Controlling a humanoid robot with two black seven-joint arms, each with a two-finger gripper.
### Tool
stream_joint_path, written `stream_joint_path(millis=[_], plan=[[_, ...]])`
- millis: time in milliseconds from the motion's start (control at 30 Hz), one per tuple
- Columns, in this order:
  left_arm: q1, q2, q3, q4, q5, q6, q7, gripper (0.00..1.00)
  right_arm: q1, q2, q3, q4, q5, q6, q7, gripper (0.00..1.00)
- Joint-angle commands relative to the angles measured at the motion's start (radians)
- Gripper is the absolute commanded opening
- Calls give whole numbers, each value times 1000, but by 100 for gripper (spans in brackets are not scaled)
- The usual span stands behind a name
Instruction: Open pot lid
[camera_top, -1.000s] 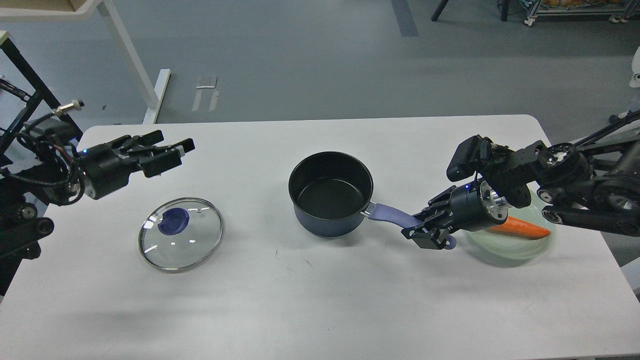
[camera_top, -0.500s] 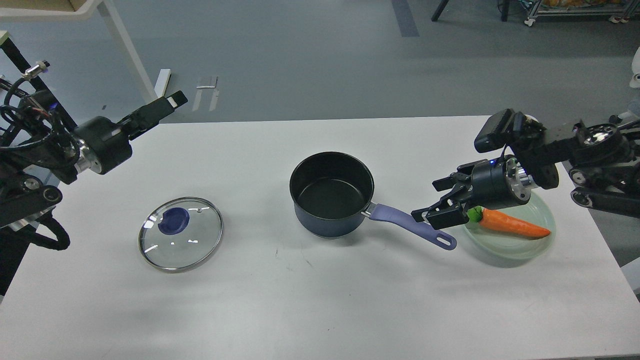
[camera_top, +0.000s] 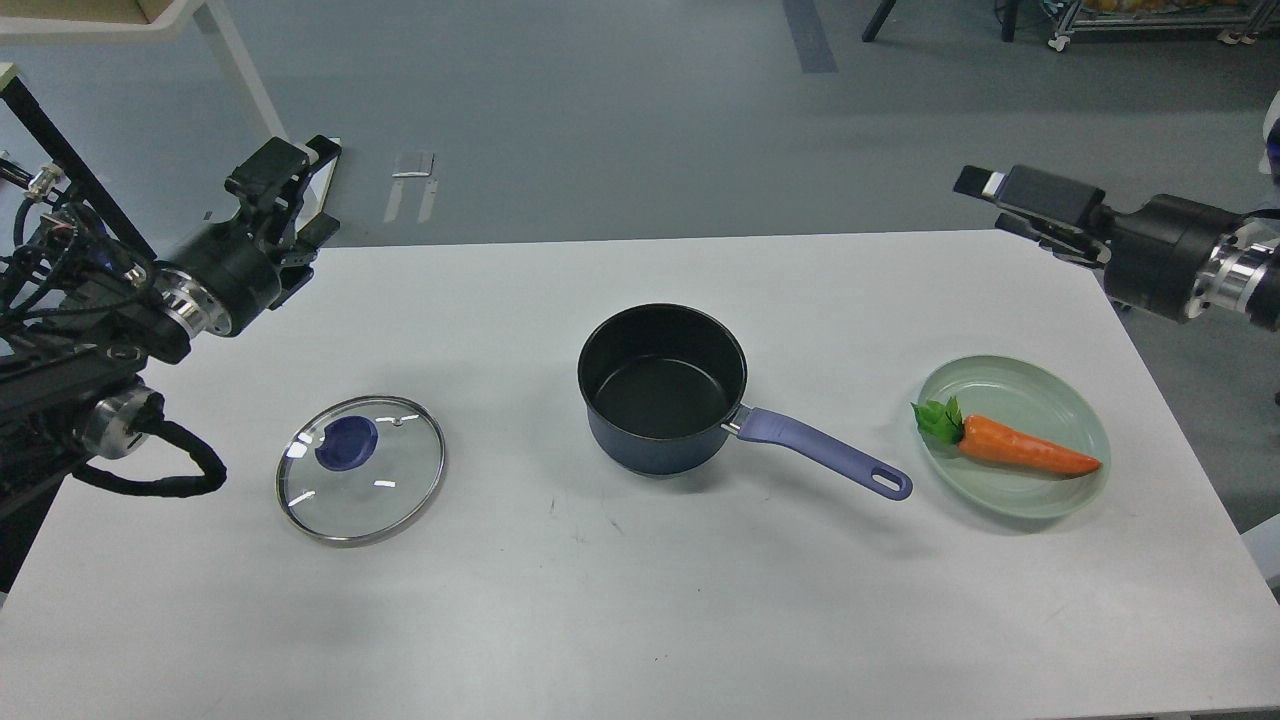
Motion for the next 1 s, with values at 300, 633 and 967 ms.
stream_joint_path(millis=[300, 633, 967], plan=[[151, -275, -300, 216, -14, -201, 0, 99, -322, 191, 330, -126, 539, -25, 0, 100], [178, -311, -385, 293, -263, -331, 284, 99, -466, 335, 439, -250, 551, 338, 0, 100], [197, -304, -388, 299, -258, -454, 153, 100, -471, 343, 430, -298, 495, 462, 0, 100]])
